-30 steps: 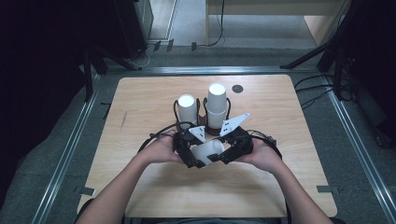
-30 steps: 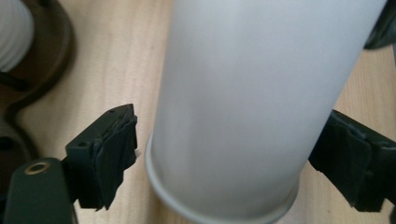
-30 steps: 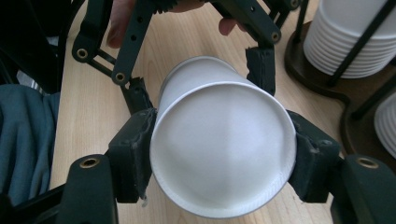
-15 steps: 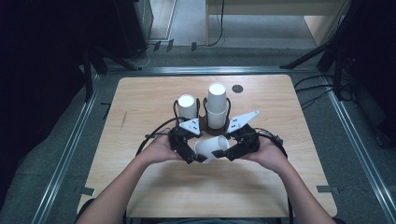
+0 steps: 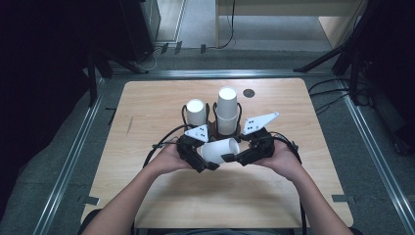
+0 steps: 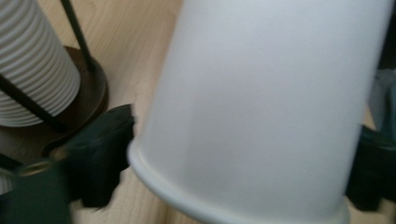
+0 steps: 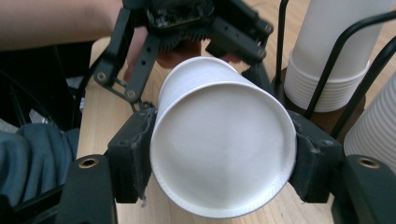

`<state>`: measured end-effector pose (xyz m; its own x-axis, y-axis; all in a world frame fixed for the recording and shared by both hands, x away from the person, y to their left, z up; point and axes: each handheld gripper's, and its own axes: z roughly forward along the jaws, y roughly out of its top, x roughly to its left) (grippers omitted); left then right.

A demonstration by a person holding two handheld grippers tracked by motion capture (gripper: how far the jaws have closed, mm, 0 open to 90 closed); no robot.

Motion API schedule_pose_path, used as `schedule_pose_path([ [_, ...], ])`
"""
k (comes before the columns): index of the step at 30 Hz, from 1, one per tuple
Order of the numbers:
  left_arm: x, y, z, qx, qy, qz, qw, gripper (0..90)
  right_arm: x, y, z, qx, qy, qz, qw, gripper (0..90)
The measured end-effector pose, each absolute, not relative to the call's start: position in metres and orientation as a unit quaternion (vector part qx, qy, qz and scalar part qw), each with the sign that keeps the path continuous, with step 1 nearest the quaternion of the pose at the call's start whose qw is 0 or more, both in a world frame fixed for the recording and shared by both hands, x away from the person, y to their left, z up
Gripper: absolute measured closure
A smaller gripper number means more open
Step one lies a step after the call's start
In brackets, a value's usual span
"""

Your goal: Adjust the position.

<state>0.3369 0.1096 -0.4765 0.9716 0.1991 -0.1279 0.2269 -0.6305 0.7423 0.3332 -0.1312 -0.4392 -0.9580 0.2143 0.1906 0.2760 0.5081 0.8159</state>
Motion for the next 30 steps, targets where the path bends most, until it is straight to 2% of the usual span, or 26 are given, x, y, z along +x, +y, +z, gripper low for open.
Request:
schedule_pose_path([
  [6, 0.333, 0.112, -0.473, 0.911, 0.099, -0.006, 0.401, 23.5, 0.333, -0.131, -0.442, -0.129, -0.874, -0.467, 0.043, 33.2],
  [7, 0.333, 0.112, -0.473, 0.911, 0.099, -0.006, 0.401, 23.8, 0.332, -0.131, -0.442, -0.129, -0.874, -0.467, 0.043, 31.6],
  [9, 0.333, 0.114, -0.470, 0.910, 0.104, -0.003, 0.401, 24.1, 0.332, -0.129, -0.443, -0.131, -0.875, -0.464, 0.029, 19.6],
  [10, 0.334, 0.116, -0.469, 0.910, 0.106, -0.007, 0.400, 24.2, 0.331, -0.128, -0.443, -0.134, -0.877, -0.461, 0.024, 17.6],
  [13, 0.337, 0.123, -0.468, 0.909, 0.118, -0.013, 0.400, 24.2, 0.330, -0.127, -0.445, -0.129, -0.883, -0.450, 0.032, 17.7],
  [18, 0.341, 0.133, -0.466, 0.911, 0.132, -0.019, 0.391, 24.2, 0.330, -0.127, -0.452, -0.135, -0.896, -0.424, 0.017, 17.7],
  [30, 0.346, 0.131, -0.461, 0.925, 0.136, -0.014, 0.355, 24.1, 0.333, -0.130, -0.462, -0.143, -0.907, -0.395, 0.004, 17.7],
])
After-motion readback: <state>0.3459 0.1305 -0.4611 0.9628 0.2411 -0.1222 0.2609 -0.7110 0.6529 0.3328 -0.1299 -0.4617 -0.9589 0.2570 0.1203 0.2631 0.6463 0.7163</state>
